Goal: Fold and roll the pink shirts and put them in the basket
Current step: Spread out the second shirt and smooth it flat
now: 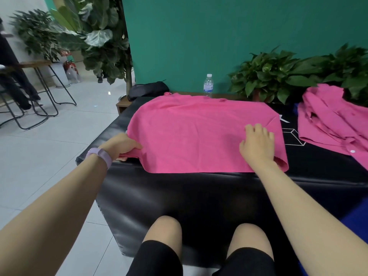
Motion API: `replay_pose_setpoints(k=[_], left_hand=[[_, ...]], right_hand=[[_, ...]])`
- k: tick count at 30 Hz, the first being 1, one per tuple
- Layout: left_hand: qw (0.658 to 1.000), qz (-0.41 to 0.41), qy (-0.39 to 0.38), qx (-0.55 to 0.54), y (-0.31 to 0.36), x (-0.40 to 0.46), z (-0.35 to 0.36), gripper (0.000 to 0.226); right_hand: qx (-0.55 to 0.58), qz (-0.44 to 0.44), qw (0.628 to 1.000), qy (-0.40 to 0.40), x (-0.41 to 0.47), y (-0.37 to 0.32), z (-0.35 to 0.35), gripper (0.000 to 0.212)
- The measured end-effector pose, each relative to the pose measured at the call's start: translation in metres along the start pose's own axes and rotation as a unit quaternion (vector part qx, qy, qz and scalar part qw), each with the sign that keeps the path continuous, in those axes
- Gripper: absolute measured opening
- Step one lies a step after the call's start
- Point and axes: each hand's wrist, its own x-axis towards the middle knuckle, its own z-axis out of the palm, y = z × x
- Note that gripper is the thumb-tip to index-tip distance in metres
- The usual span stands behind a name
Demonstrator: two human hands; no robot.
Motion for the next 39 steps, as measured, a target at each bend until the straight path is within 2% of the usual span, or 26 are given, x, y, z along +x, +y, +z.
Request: replay_pose_setpoints(k=[4, 8, 12, 15, 18, 20, 23, 28, 29, 30, 33, 36, 39], left_hand=[[0.996, -0.015, -0.001, -0.092, 0.0, 0.004, 0.005, 0.011], [0.992, -0.011, 0.0, -0.127, 0.007, 0.002, 0.015, 0.018], [0.994, 0.009, 0.023, -0.111, 0.015, 0.001, 0.024, 0.042], [0.993, 0.004, 0.04, -0.109, 0.014, 0.002, 0.02, 0.035], [0.986, -0.012, 0.022, -0.162, 0.001, 0.002, 0.011, 0.035], [0.981, -0.03, 0.014, -0.192, -0.01, 0.0, 0.005, 0.033], [0.964, -0.06, 0.022, -0.259, -0.024, -0.009, -0.007, 0.012], [0.929, -0.063, 0.052, -0.362, -0.051, -0.01, -0.043, 0.013], [0.924, -0.059, 0.065, -0.373, -0.055, -0.01, -0.052, 0.005], [0.922, -0.061, 0.086, -0.372, -0.059, -0.009, -0.061, 0.007], [0.93, -0.059, 0.169, -0.321, -0.067, -0.002, -0.073, 0.025], [0.942, 0.0, 0.243, -0.231, -0.054, 0.003, -0.062, 0.033], [0.928, 0.04, 0.292, -0.228, -0.015, 0.007, -0.048, 0.027]], right_hand=[[0.006, -0.013, 0.996, -0.093, -0.001, -0.024, 0.008, 0.04], [0.098, -0.091, 0.976, -0.17, -0.006, -0.058, 0.015, 0.047], [0.206, -0.16, 0.94, -0.221, -0.015, -0.117, 0.012, 0.055], [0.264, -0.189, 0.912, -0.252, -0.023, -0.166, 0.011, 0.058], [0.307, -0.215, 0.886, -0.272, -0.03, -0.208, 0.01, 0.06], [0.3, -0.231, 0.88, -0.288, -0.033, -0.224, 0.015, 0.06], [0.21, -0.267, 0.893, -0.295, -0.036, -0.23, 0.026, 0.066], [0.183, -0.279, 0.893, -0.302, -0.035, -0.231, 0.032, 0.07], [0.179, -0.282, 0.893, -0.301, -0.036, -0.231, 0.032, 0.07], [0.177, -0.284, 0.894, -0.299, -0.036, -0.231, 0.032, 0.071], [0.179, -0.282, 0.893, -0.301, -0.037, -0.231, 0.031, 0.072], [0.19, -0.28, 0.888, -0.311, -0.037, -0.229, 0.027, 0.072], [0.313, -0.246, 0.857, -0.326, -0.032, -0.218, 0.021, 0.064]])
